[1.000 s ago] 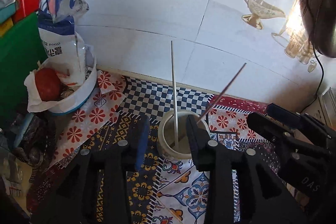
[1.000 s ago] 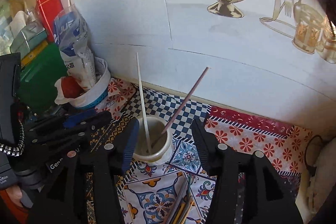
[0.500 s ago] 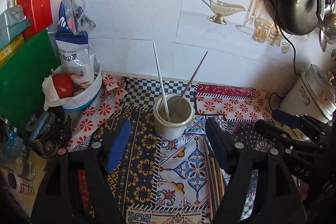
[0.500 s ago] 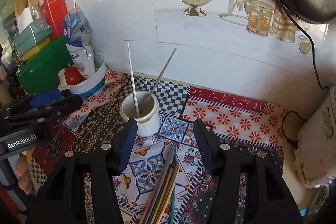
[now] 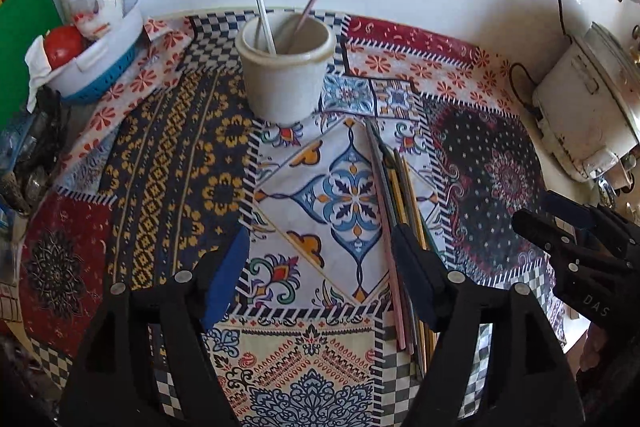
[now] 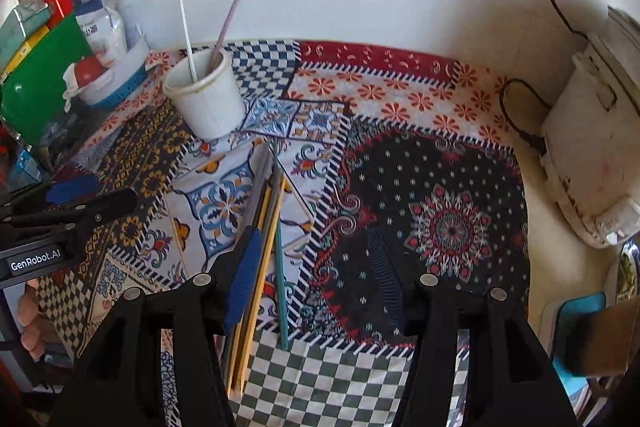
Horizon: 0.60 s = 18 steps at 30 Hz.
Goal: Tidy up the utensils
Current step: 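Move both open tools back down to the stick bundle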
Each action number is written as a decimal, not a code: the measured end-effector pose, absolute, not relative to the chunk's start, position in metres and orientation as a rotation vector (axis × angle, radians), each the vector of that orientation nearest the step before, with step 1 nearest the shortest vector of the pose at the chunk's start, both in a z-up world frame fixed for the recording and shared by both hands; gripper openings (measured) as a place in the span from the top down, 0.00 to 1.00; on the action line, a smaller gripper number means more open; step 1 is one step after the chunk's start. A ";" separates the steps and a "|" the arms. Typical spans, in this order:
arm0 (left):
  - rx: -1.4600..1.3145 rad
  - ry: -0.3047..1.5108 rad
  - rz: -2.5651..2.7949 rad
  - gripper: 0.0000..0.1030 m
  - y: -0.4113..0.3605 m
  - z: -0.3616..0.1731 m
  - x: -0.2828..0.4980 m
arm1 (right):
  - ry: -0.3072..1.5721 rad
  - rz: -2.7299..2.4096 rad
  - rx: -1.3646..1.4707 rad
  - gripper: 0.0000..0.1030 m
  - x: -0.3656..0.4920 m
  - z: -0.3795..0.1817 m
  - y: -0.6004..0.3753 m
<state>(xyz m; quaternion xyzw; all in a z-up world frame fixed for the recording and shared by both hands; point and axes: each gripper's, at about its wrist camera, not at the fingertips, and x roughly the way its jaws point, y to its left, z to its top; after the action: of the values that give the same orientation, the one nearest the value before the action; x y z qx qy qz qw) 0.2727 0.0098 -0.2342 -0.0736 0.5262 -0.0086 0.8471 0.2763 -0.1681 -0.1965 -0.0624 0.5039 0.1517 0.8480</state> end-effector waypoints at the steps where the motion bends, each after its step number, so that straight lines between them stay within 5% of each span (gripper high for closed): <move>1: -0.154 1.124 -0.020 0.30 0.008 -0.240 0.271 | 1.080 0.312 -0.133 0.50 0.274 -0.204 -0.170; 9: -0.148 1.201 -0.042 0.35 -0.004 -0.273 0.261 | 1.208 0.313 -0.138 0.53 0.263 -0.261 -0.172; 18: -0.202 1.293 -0.152 0.77 -0.010 -0.290 0.273 | 1.255 0.401 -0.170 0.85 0.267 -0.282 -0.148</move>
<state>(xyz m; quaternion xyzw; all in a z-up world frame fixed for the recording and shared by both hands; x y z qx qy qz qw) 0.2732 -0.0096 -0.2896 -0.0941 0.6006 -0.0706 0.7908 0.2670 -0.1475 -0.2825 -0.0791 0.5822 0.1860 0.7875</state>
